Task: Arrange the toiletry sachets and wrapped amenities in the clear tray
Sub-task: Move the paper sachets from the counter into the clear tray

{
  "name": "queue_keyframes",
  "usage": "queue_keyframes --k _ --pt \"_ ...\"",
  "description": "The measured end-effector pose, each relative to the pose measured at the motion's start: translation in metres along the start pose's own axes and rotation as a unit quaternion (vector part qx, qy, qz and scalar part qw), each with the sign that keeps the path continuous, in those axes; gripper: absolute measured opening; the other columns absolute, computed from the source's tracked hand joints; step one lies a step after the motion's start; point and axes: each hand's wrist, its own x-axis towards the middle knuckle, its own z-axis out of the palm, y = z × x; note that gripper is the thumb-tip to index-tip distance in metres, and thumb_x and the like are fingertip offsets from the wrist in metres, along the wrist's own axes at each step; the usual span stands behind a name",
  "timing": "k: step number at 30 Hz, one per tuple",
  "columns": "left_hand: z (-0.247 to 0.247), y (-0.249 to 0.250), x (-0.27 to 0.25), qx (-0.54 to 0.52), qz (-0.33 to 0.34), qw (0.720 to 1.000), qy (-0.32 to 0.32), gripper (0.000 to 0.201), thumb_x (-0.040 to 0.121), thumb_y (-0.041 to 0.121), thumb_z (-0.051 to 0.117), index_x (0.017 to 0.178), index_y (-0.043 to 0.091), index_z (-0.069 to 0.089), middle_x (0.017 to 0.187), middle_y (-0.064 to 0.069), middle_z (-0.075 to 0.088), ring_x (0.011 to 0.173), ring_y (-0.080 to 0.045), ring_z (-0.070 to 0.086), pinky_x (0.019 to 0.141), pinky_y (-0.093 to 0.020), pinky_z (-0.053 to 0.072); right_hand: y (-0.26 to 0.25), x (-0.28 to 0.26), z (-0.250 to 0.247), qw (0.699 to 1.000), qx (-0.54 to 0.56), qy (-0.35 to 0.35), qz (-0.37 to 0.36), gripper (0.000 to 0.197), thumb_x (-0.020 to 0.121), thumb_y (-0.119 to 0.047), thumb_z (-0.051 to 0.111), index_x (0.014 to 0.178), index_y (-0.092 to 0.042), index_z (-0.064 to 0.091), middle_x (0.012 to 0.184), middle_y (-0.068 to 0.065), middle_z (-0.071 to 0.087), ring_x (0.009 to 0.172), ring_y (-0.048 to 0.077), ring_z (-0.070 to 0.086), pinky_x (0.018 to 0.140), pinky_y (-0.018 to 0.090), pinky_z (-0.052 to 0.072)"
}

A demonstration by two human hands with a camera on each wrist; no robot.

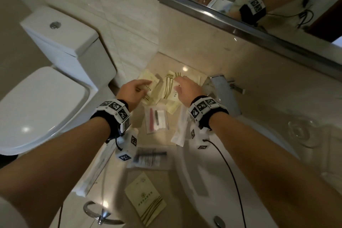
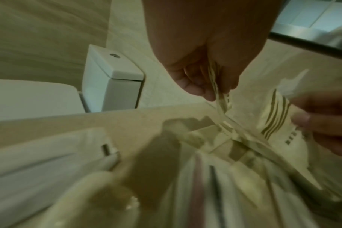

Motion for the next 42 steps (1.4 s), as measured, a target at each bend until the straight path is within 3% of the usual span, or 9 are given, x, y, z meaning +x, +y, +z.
queue_keyframes --k 7,11,16,21,25,30,35,39,42 --pt "0.017 0.080 -0.006 -0.088 0.041 0.995 0.018 0.023 0.087 0.019 0.060 0.103 0.005 0.071 0.088 -0.004 0.064 0.085 -0.014 0.059 0.071 -0.020 0.045 -0.002 -0.039 -0.067 0.989 0.092 0.107 -0.042 0.030 0.096 -0.017 0.044 0.125 -0.017 0.053 0.125 0.003 0.056 0.110 0.025 0.057 0.091 0.033 0.045" --pt "0.038 0.126 -0.015 -0.157 0.062 0.986 -0.003 0.025 0.090 0.027 0.056 0.084 0.008 0.071 0.066 0.002 0.059 0.057 0.002 0.055 0.061 -0.022 0.043 0.018 -0.075 -0.101 0.986 0.100 0.136 -0.012 0.028 0.095 -0.018 0.047 0.122 -0.017 0.055 0.121 0.003 0.058 0.108 0.022 0.057 0.091 0.032 0.045" --pt "0.082 0.190 -0.040 -0.137 0.110 0.977 -0.118 0.016 0.079 0.027 0.072 0.066 0.022 0.064 0.064 0.006 0.058 0.062 -0.008 0.052 0.060 -0.019 0.042 0.067 -0.140 -0.133 0.984 0.075 0.156 0.049 0.031 0.096 -0.020 0.046 0.126 -0.017 0.054 0.128 0.001 0.055 0.115 0.020 0.053 0.095 0.032 0.041" --pt "0.138 0.235 -0.066 -0.130 0.125 0.965 -0.192 0.006 0.079 0.012 0.071 0.075 0.016 0.067 0.051 0.012 0.065 0.049 0.001 0.059 0.051 -0.011 0.048 0.118 -0.200 -0.153 0.971 0.074 0.190 0.126 0.032 0.092 -0.024 0.053 0.123 -0.018 0.056 0.125 0.002 0.054 0.113 0.020 0.052 0.092 0.030 0.040" --pt "0.193 0.266 -0.093 -0.120 0.134 0.955 -0.237 0.014 0.081 0.018 0.069 0.068 0.023 0.065 0.071 0.002 0.065 0.056 -0.006 0.061 0.056 -0.014 0.051 0.178 -0.254 -0.152 0.911 0.175 0.257 0.272 0.046 0.081 -0.032 0.068 0.121 -0.014 0.055 0.122 0.006 0.053 0.114 0.023 0.050 0.099 0.036 0.043" --pt "0.260 0.295 -0.137 -0.145 0.119 0.940 -0.284 0.023 0.081 0.018 0.069 0.092 -0.002 0.069 0.085 -0.014 0.065 0.070 -0.022 0.059 0.074 -0.035 0.050 0.238 -0.333 -0.135 0.793 0.429 0.259 0.346 0.038 0.084 -0.021 0.067 0.117 -0.002 0.060 0.105 0.008 0.064 0.084 0.018 0.061 0.070 0.026 0.050" --pt "0.314 0.312 -0.174 -0.102 0.143 0.922 -0.346 0.012 0.081 0.011 0.069 0.087 0.001 0.070 0.079 -0.008 0.063 0.063 -0.009 0.059 0.060 -0.015 0.048 0.280 -0.388 -0.115 0.706 0.537 0.288 0.362 0.018 0.089 -0.014 0.061 0.103 -0.003 0.063 0.075 0.001 0.059 0.061 0.010 0.051 0.056 0.021 0.039" --pt "0.343 0.313 -0.182 -0.073 0.175 0.921 -0.339 0.016 0.084 0.011 0.066 0.097 0.003 0.070 0.097 -0.007 0.061 0.089 -0.017 0.055 0.078 -0.023 0.045 0.315 -0.425 -0.105 0.659 0.531 0.310 0.434 0.015 0.090 -0.010 0.059 0.075 -0.013 0.060 0.068 0.004 0.054 0.049 0.008 0.050 0.039 0.015 0.038" --pt "0.356 0.309 -0.184 -0.073 0.153 0.928 -0.332 0.014 0.085 0.006 0.063 0.097 0.004 0.070 0.098 -0.007 0.058 0.087 -0.018 0.056 0.074 -0.024 0.046 0.335 -0.453 -0.092 0.663 0.484 0.235 0.520 0.023 0.092 -0.013 0.057 0.069 -0.013 0.054 0.061 0.003 0.050 0.035 0.005 0.045 0.030 0.011 0.031"
